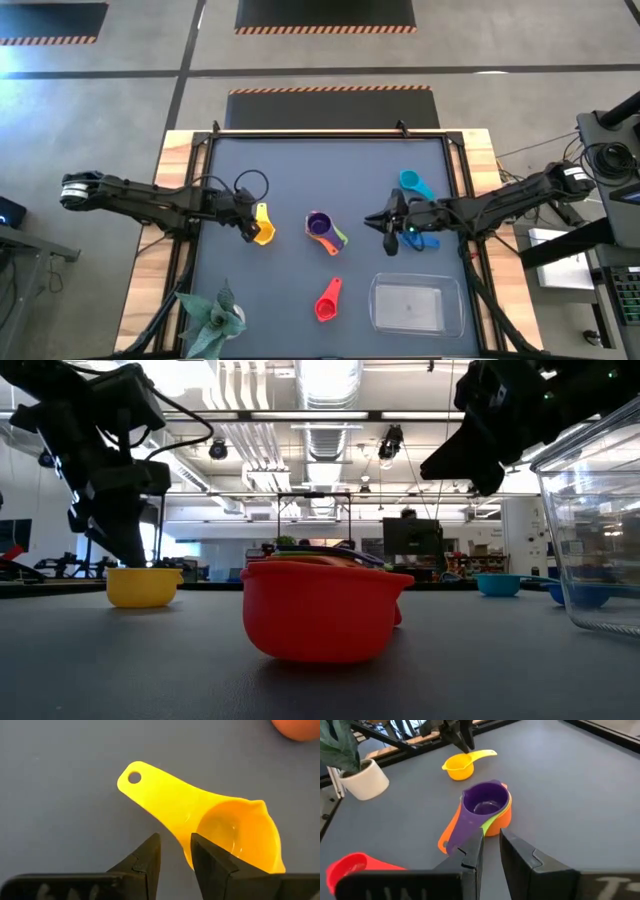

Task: Nest measuring cups in basket
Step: Stack the yellow measuring cup on top of the purple measuring cup

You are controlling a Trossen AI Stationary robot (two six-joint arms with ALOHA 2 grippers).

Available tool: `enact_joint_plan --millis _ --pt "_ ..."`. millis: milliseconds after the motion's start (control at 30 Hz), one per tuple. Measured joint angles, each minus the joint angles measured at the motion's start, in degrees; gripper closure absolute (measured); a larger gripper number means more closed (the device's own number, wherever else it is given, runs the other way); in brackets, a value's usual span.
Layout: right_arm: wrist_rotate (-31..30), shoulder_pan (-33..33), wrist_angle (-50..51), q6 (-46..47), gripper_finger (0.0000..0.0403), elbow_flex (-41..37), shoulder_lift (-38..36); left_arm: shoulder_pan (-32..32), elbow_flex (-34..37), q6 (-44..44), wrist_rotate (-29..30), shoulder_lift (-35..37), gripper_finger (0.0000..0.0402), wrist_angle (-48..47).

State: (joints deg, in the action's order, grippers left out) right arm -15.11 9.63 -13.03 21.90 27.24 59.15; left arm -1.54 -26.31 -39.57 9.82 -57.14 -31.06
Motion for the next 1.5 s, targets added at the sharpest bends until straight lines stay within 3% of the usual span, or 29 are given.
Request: enact_joint_plan --millis 533,667,833,1133,1267,1500 --pt "-0.2 0.0 0.3 0.0 0.0351 0.0 0.6 0.0 0.1 1.8 -1.9 -8.4 0.0250 1.7" --pt "-1.7 0.0 0.4 0.0 0.0351 0.0 0.6 0.0 -1.4 7.1 -1.9 -11.5 0.0285 2.0" --pt "-1.9 0.0 0.3 0.0 0.0351 0.0 0.6 0.0 -4.9 13.1 -1.9 -14.2 0.0387 2.1" --pt "-2.0 0.0 0.8 -1.0 0.0351 0.0 0.6 3.7 -11.1 19.8 -0.5 -13.1 0.0396 1.9" --pt "-2.0 0.0 0.7 -1.3 0.0351 0.0 0.6 5.2 -15.1 28.5 -0.2 -12.9 0.0398 1.1" --pt "-2.0 0.0 -5.3 -12.0 0.0351 -0.1 0.6 5.0 -25.4 42.3 -9.5 -15.2 0.0400 -0.8"
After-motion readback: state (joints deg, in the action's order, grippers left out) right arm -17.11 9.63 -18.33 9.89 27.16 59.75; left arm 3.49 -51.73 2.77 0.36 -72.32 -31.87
